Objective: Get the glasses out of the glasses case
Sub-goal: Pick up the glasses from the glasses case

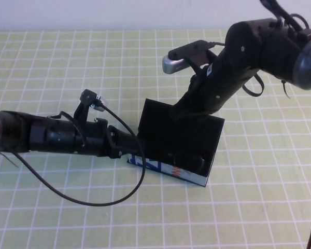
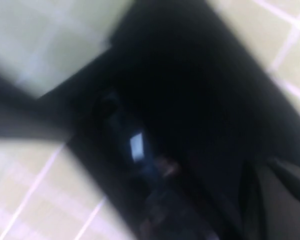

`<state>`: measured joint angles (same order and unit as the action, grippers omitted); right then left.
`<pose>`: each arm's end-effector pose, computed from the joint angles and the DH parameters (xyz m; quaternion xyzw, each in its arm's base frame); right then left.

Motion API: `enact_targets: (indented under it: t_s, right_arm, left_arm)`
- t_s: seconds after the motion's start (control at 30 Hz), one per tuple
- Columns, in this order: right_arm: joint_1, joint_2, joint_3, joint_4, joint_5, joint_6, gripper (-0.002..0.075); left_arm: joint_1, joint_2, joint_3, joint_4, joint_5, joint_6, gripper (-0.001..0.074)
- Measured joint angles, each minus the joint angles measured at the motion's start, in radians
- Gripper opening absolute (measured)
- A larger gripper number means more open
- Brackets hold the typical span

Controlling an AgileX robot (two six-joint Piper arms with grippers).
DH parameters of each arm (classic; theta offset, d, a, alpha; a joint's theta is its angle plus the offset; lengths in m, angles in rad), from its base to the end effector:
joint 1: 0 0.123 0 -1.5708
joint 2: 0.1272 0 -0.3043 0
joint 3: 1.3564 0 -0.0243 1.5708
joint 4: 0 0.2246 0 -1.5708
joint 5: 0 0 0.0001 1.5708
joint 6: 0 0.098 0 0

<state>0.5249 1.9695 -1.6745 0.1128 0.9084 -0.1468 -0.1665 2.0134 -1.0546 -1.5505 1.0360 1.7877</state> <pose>0.3596 0.2183 0.2760 -0.2982 0.9262 0.0925 0.2114 0.3392 -0.1425 0.1837 0.3305 0.7691 -0.4546 0.3044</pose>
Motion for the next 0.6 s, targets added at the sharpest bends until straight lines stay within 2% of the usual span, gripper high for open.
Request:
enact_targets:
  t_s: [0.27,0.43,0.5,0.6]
  right_arm:
    - [0.014,-0.031,-0.002,0.162,0.216,-0.284,-0.0003]
    - [0.080,-0.031,-0.002,0.166,0.239,-0.434,0.0104]
    - [0.111,-0.031,-0.002,0.142,0.232,-0.465,0.0164]
    - [0.128,-0.027,-0.002,0.099,0.203,-0.478,0.0204]
  left_arm:
    - [0.000,-0.015,-0.014,-0.044,-0.004,-0.065,-0.0004]
    - [0.000,-0.015,-0.059,-0.038,-0.032,-0.156,-0.0004]
    - [0.000,-0.015,-0.078,-0.025,-0.045,-0.201,-0.0004]
    - [0.001,-0.015,-0.099,0.005,-0.064,-0.271,-0.0004]
